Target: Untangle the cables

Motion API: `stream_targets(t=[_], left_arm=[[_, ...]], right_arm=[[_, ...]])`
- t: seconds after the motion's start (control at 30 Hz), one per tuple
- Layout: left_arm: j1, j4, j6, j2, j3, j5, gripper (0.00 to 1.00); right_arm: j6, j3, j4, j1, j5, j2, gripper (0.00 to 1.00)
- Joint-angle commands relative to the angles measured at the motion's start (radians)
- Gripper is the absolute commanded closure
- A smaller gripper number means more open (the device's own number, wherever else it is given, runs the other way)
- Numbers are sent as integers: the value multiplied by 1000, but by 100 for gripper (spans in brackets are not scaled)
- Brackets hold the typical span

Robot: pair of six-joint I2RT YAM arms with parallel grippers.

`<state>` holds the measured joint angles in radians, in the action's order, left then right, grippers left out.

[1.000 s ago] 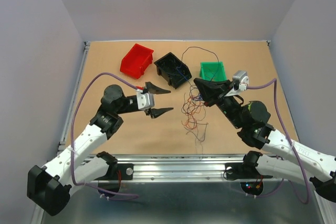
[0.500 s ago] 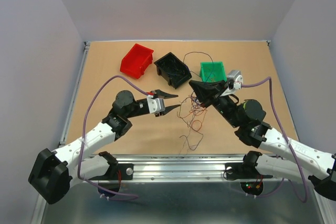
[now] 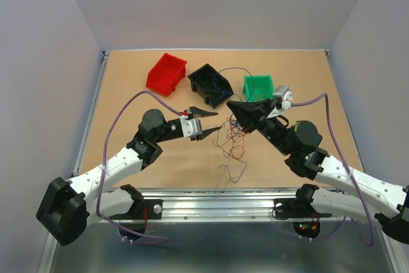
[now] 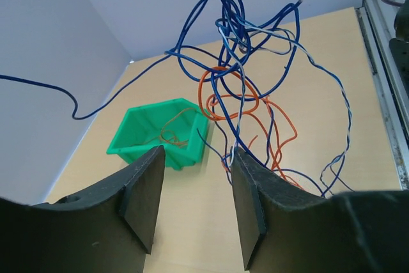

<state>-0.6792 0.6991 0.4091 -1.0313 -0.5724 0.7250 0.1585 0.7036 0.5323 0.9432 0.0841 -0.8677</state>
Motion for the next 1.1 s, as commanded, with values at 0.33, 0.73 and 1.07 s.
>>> stream_targets(t=[0.33,0.73,1.07], left_arm=[[-36,117,-47,-61,-69,105,43],[-48,148,-82,-59,-81,71,51],[-51,154,-90,-38,-78,62,100]], right_arm=[[41,20,70,3,-78,41,99],[69,31,112,3,-119,-20,100],[85,36,146,2,-133,-62,100]])
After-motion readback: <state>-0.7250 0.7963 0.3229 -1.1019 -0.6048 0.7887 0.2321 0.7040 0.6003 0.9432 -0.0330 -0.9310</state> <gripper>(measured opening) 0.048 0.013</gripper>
